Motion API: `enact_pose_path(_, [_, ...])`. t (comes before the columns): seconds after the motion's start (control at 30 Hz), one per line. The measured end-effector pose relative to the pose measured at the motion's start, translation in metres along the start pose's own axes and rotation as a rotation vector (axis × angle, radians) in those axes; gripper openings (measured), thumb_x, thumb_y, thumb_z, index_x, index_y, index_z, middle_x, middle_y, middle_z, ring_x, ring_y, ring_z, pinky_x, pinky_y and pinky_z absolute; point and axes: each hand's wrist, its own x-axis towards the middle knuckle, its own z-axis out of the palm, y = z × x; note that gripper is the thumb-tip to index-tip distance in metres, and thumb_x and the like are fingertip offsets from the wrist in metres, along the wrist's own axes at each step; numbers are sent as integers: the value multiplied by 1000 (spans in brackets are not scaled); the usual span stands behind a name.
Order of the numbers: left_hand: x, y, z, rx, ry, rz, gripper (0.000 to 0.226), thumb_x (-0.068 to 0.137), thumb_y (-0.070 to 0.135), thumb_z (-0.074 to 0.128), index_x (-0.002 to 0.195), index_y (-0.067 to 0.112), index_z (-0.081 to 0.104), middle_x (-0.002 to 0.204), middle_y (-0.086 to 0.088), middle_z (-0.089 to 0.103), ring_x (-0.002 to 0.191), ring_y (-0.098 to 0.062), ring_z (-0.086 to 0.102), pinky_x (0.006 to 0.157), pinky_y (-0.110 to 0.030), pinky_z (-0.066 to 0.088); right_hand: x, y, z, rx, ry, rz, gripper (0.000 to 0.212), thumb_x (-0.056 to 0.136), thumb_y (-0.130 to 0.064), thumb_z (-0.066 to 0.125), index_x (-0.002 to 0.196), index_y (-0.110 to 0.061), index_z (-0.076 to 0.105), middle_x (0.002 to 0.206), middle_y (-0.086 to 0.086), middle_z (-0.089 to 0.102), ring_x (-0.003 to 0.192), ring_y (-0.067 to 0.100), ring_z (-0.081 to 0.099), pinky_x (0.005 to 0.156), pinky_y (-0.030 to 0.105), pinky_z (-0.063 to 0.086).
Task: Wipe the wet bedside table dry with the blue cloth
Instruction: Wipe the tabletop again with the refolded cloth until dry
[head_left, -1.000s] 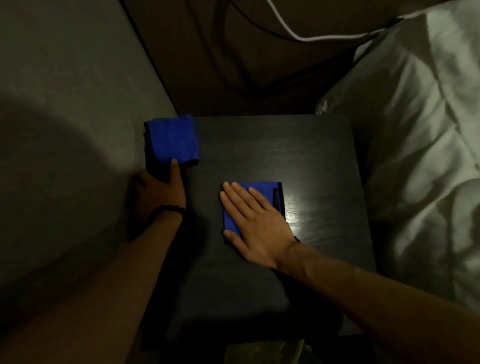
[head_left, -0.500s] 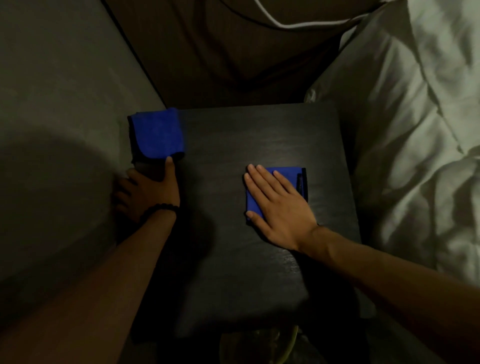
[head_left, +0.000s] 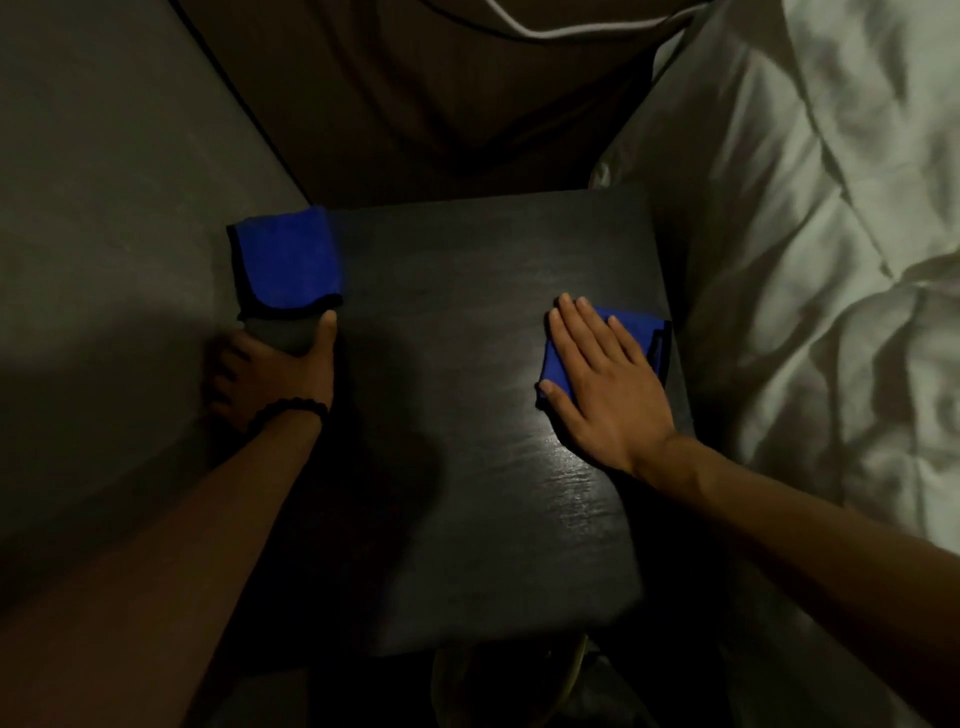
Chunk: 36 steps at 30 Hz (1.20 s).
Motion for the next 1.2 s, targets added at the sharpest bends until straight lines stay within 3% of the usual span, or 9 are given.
enact_pose_path(0.4, [9, 3, -2, -35, -54, -26, 112, 69, 85, 44, 147, 10, 14, 152, -17, 20, 137, -39, 23, 109, -54, 19, -46, -4, 0, 89, -16, 252, 75, 104, -57, 15, 162, -11, 3, 171, 8, 0, 157, 20, -7, 128, 45, 2])
enact_pose_path(0.73, [12, 2, -1, -45, -38, -15, 107, 70, 84, 46, 143, 9, 23, 147, -18, 27, 133, -40, 28, 106, -52, 23, -71, -17, 5, 64, -43, 240, 74, 104, -56, 13, 162, -10, 4, 171, 9, 1, 158, 21, -4, 128, 46, 6])
enact_pose_path(0.93, [10, -1, 2, -69, -13, 0, 109, 68, 85, 45, 145, 12, 18, 148, -18, 26, 131, -41, 30, 105, -53, 25, -75, -26, 4, 39, -77, 198, 74, 104, -55, 14, 162, -11, 3, 171, 8, -2, 157, 21, -8, 127, 42, -2])
enact_pose_path(1.03, [10, -2, 1, -70, -36, 14, 108, 70, 85, 42, 147, 13, 13, 149, -17, 23, 131, -41, 31, 106, -54, 28, -72, -18, -5, 42, -62, 156, 74, 103, -55, 11, 162, -10, 11, 170, 11, 5, 157, 23, 2, 128, 45, 6])
enact_pose_path(1.2, [8, 0, -4, -35, -67, 22, 105, 73, 84, 38, 145, 10, 17, 145, -16, 25, 130, -39, 31, 104, -50, 28, -69, -27, -7, 62, -75, 322, 83, 98, -57, 1, 160, -2, -3, 169, 20, -7, 157, 29, -9, 127, 48, 2])
